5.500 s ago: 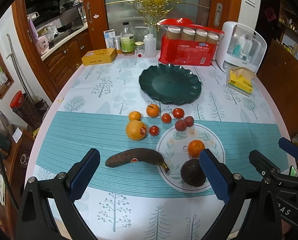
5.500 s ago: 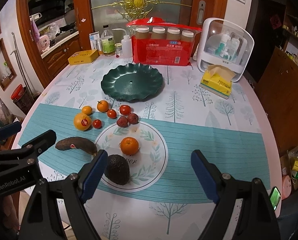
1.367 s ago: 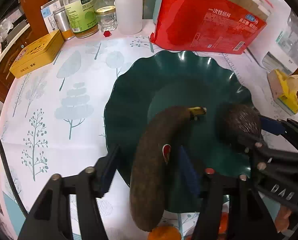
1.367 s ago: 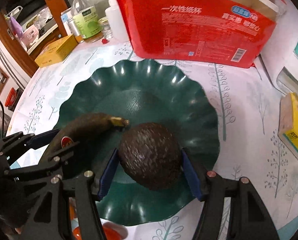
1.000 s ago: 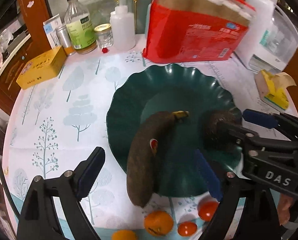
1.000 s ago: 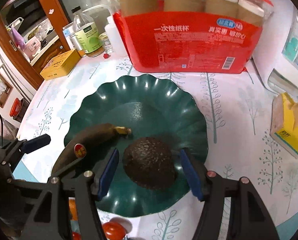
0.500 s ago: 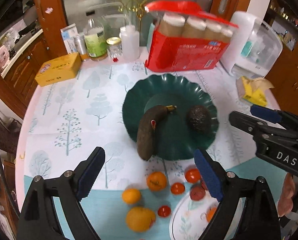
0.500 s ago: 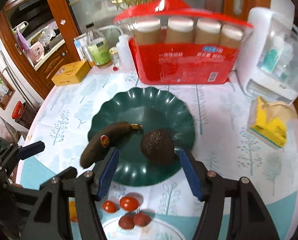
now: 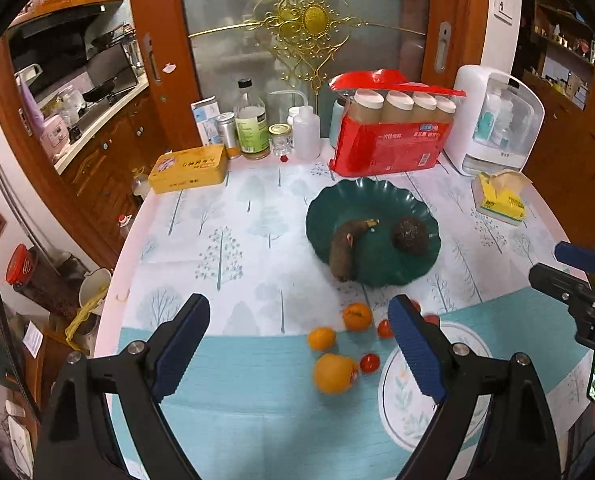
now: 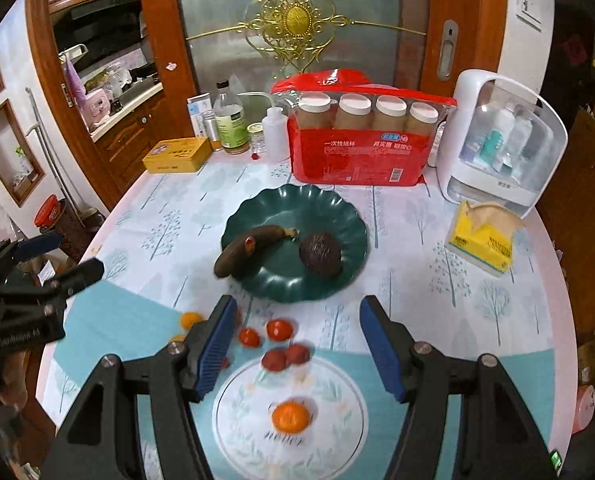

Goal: Organize fruits
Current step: 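Withdraw both tools from the plate back toward the remaining fruit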

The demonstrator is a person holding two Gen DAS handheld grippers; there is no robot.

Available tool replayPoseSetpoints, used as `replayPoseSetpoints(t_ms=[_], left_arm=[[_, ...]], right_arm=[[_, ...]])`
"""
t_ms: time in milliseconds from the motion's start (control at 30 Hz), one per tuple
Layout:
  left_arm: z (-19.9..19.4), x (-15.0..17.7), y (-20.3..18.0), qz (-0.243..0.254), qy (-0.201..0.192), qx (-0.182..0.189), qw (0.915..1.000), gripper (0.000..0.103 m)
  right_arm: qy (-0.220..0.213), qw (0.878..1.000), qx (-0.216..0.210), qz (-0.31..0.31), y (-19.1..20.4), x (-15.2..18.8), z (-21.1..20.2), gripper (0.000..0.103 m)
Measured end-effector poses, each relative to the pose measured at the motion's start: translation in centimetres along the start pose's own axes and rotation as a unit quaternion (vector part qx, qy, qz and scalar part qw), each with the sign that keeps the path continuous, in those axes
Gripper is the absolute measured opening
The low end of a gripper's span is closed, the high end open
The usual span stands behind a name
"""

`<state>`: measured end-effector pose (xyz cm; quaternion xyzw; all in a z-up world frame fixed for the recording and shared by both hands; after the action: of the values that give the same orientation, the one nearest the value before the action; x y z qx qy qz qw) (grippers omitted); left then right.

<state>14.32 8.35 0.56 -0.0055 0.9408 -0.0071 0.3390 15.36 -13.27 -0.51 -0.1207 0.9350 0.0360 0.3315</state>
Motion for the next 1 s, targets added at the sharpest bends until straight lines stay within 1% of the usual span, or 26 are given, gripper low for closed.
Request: replayPoseSetpoints(t_ms=[133, 267, 400, 500, 633, 733, 867, 1000], left_arm=[[0.1, 3.1, -0.2, 0.003, 0.008, 0.008, 0.9999, 0.090], [2.1, 6.3, -0.8, 0.004, 0.024, 0.012, 0.9996, 0.090], [5.2, 8.9, -1.3, 0.000, 0.052, 0.018, 0.9985, 0.090], [7.6, 10.4, -1.5, -0.008, 0.074, 0.023, 0.9970, 0.090], [10.4, 11.2, -1.5, -0.022, 0.085, 0.035, 0.9955, 0.090], [12.6, 11.9, -1.5, -0.032, 0.102, 0.037, 0.9936, 0.090], [14.8, 12.3, -1.8, -0.034, 0.113, 0.037, 0.9923, 0.089], [16.5, 12.6, -1.9, -0.038, 0.128, 0.041, 0.9902, 0.083]], right_arm=[[-0.011, 1.000, 0.005, 0.004, 0.5, 2.9, -1.1, 0.064], [-0.018, 1.000, 0.025, -0.004, 1.0, 5.5, -0.7, 0.064], [-0.002, 0.999, 0.045, -0.012, 1.1, 8.1, 1.6, 0.064], [0.020, 0.999, 0.038, -0.005, 1.1, 10.1, 3.9, 0.064], [0.045, 0.998, 0.036, 0.002, 0.9, 12.7, 7.3, 0.064], [0.062, 0.997, 0.034, 0.009, 0.8, 14.2, 9.5, 0.064], [0.077, 0.996, 0.029, 0.023, 0.6, 15.4, 11.3, 0.064], [0.079, 0.996, 0.015, 0.029, 0.6, 15.8, 12.3, 0.064]])
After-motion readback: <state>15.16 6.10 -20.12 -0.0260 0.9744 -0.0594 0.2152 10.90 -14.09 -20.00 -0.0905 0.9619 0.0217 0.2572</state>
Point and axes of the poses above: each gripper's, at about its wrist camera, not at the fingertips, and z roughly the way its jaws point, y to its left, x to its underside, the point moved 5 cm from there along z, roughly the way its jaws point, and after that the axes turned 4 degrees about -z, right-handed, at the moved point
